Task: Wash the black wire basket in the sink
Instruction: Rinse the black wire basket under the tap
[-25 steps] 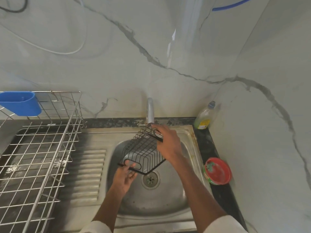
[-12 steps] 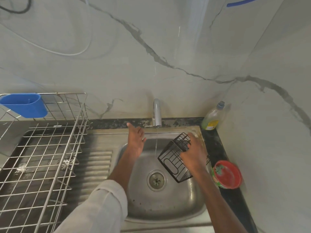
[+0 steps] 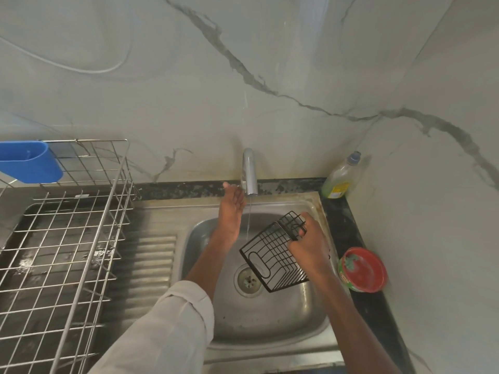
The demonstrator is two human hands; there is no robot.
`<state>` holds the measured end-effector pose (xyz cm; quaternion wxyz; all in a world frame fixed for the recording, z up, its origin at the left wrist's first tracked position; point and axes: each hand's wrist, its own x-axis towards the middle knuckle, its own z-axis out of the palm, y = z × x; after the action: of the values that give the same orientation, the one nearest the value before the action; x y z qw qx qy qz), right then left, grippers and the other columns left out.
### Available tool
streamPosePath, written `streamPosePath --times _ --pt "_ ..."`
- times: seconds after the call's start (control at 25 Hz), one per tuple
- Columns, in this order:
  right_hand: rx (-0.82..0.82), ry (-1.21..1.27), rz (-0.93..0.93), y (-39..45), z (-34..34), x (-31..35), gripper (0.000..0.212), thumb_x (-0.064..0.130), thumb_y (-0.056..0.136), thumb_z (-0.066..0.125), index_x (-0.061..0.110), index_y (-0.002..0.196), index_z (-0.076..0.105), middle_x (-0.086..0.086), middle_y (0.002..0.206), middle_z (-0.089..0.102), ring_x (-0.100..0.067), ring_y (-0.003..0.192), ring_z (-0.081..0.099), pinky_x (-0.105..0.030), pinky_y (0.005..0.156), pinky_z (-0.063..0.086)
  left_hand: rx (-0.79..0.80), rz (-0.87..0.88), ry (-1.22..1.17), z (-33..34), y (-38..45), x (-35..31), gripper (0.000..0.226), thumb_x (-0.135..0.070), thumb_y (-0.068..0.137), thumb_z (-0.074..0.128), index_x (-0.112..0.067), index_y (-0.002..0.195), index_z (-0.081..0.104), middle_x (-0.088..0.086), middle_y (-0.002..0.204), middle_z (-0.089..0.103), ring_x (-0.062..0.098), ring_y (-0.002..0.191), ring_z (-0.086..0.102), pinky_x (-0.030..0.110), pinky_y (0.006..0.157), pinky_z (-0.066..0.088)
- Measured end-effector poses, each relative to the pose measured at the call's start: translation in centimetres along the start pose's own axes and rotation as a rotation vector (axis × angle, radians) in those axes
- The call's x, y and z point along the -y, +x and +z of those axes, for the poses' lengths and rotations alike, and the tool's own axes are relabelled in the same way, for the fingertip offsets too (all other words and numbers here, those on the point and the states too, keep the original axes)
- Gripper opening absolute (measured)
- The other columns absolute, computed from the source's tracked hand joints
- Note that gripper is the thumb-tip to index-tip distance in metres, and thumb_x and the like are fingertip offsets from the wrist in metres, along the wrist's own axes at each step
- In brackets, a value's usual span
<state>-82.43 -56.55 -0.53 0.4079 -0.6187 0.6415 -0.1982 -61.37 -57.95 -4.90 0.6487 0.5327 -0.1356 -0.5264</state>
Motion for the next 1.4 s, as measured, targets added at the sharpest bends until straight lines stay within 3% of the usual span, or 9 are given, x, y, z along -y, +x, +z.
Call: streamPosePath --times 0.28,0.4,0.52,0.68,0.84,1.0,1.12,1.24,1.4 --pt "0.068 0.108 -0.046 -2.0 -2.6 0.0 0.072 -0.009 0.076 0.066 0.031 0.135 0.058 0.015 0.117 0.065 -0.003 0.113 0.063 -0.034 0.093 0.059 0.084 -0.068 0.606 -3.5 -0.9 -1.0 0.082 -0.076 0.101 0.036 -0.017 0.156 0.047 0.013 0.159 0.050 0.032 0.141 0.053 0.053 0.118 0.043" --pt "0.132 0.224 -0.159 -3.4 -4.8 -0.6 0.066 -0.027 0.075 0.063 0.015 0.126 0.067 0.014 0.103 0.059 0.014 0.093 0.059 -0.010 0.081 0.050 -0.038 -0.538 0.589 -7.6 -4.1 2.3 0.097 -0.084 0.093 0.041 -0.006 0.151 0.048 0.021 0.153 0.052 0.044 0.133 0.056 0.059 0.108 0.049" --pt "0.163 0.183 -0.367 -5.3 -5.5 -1.2 0.050 -0.027 0.073 0.068 0.008 0.107 0.069 0.003 0.104 0.060 0.008 0.096 0.059 -0.011 0.091 0.044 0.129 -0.872 0.240 -9.8 -7.7 3.6 0.114 -0.091 0.088 0.041 0.006 0.147 0.050 0.034 0.145 0.057 0.051 0.132 0.057 0.061 0.101 0.052" --pt "0.175 0.049 -0.594 -6.2 -5.4 -2.1 0.053 -0.013 0.070 0.083 0.021 0.110 0.071 0.002 0.139 0.048 0.013 0.132 0.040 -0.003 0.104 0.031 0.059 -0.584 -0.202 -10.7 -10.5 4.4 0.064 -0.057 0.098 0.063 -0.002 0.131 0.061 0.036 0.129 0.067 0.052 0.126 0.064 0.062 0.108 0.050" --pt "0.446 0.420 -0.380 -7.6 -6.5 -1.4 0.051 0.018 0.072 0.078 0.030 0.120 0.071 0.013 0.157 0.037 0.015 0.140 0.031 -0.011 0.103 0.033 -0.026 -0.297 -0.325 -10.0 -12.7 4.5 0.021 -0.025 0.097 0.068 -0.008 0.110 0.067 0.027 0.128 0.072 0.039 0.118 0.072 0.057 0.097 0.059" --pt "0.157 0.755 -0.042 -8.2 -4.3 -0.9 0.037 0.055 0.103 0.051 0.039 0.135 0.060 0.014 0.134 0.064 -0.015 0.124 0.058 -0.034 0.105 0.039 0.089 -0.105 -0.179 -9.0 -14.7 3.4 0.043 -0.026 0.102 0.066 -0.012 0.142 0.058 0.003 0.135 0.073 0.029 0.132 0.065 0.055 0.097 0.059" --pt "-0.050 0.699 0.179 -7.8 -2.8 -2.4 0.039 0.046 0.087 0.076 0.020 0.112 0.063 -0.007 0.119 0.065 -0.025 0.113 0.058 -0.044 0.106 0.042 0.206 -0.050 -0.160 -8.2 -16.0 1.7 0.043 -0.016 0.096 0.063 -0.017 0.138 0.056 -0.002 0.151 0.061 0.029 0.141 0.058 0.061 0.113 0.046" --pt "-0.070 0.794 0.134 -7.6 -2.7 -4.5 0.033 0.028 0.071 0.084 0.010 0.087 0.062 -0.007 0.087 0.061 -0.023 0.092 0.060 -0.051 0.101 0.049 0.138 -0.062 -0.074 -8.6 -16.4 0.2 0.058 -0.023 0.086 0.066 -0.018 0.142 0.054 0.008 0.146 0.063 0.040 0.132 0.064 0.067 0.109 0.046" --pt "-0.065 0.583 -0.183 -8.4 -3.3 -4.6 0.029 0.011 0.089 0.077 0.008 0.073 0.053 0.004 0.107 0.067 -0.016 0.109 0.063 -0.035 0.101 0.049 -0.019 -0.139 0.327 -7.5 -17.3 -0.4 0.065 -0.072 0.081 0.072 -0.030 0.129 0.062 0.017 0.119 0.074 0.031 0.104 0.076 0.052 0.096 0.057"
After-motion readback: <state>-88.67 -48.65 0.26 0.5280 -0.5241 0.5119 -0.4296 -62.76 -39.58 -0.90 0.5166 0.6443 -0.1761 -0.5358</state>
